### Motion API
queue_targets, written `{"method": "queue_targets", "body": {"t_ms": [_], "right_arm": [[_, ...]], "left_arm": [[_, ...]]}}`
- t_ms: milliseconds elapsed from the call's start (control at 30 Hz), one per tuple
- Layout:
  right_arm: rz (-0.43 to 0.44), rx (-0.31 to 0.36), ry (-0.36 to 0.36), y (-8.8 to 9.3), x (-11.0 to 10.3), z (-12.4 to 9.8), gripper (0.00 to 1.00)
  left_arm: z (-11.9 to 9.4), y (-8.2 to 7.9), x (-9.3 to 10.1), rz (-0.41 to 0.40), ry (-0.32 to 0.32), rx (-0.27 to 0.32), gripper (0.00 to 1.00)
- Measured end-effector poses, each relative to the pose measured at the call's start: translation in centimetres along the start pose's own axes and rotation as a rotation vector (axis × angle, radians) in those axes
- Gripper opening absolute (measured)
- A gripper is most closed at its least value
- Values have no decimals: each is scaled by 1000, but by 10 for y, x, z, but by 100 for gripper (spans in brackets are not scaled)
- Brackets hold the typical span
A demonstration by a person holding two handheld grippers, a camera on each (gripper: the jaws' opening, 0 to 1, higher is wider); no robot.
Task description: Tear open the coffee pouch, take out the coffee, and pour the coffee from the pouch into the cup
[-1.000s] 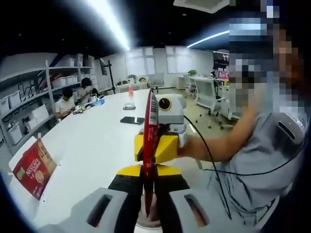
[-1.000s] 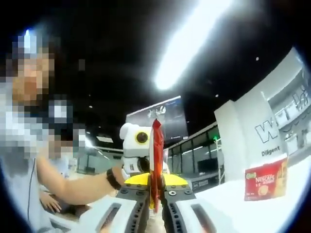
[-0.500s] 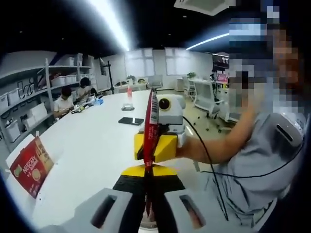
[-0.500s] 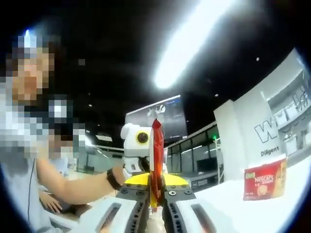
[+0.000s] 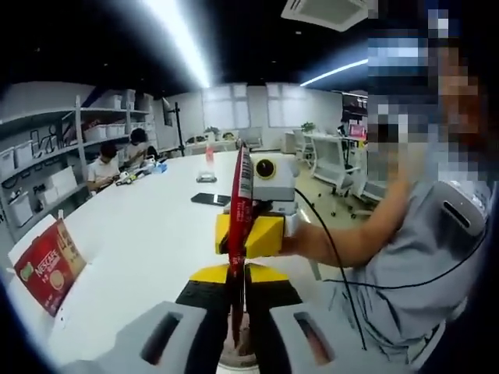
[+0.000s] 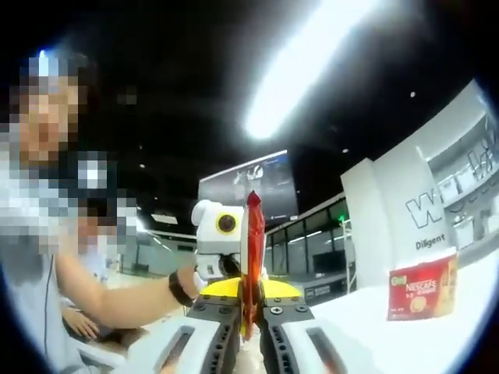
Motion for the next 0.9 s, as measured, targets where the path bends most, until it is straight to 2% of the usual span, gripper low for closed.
{"method": "queue_targets", "body": {"t_ms": [233, 400, 533, 700, 833, 900], "right_arm": [[43, 2, -9, -2, -2, 2, 8], [48, -10, -24, -3, -2, 5, 7], [52, -14, -27, -1, -5, 5, 7], [55, -14, -26, -1, -7, 4, 7], [52, -15, -22, -1, -7, 4, 7], [52, -19, -21, -1, -7, 3, 7]], "left_arm": [[-7, 2, 1, -9, -1, 34, 14], [-11, 2, 1, -19, -2, 58, 5], [-11, 2, 2, -29, -1, 48, 4], [-10, 3, 3, -33, 4, 57, 5], [-10, 2, 2, -49, -6, 82, 13], [-11, 1, 2, -53, -6, 89, 13]]}}
Point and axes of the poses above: the point that each gripper's makers call its tool centre point, and the gripper's own axes: z roughly forward along the fingers, x roughly to its right, y roughly out of its underside, the point moved 9 cm from there along -z, roughly backward along the fingers, and after that the axes turned 9 degrees about x, right-handed, at the moved point
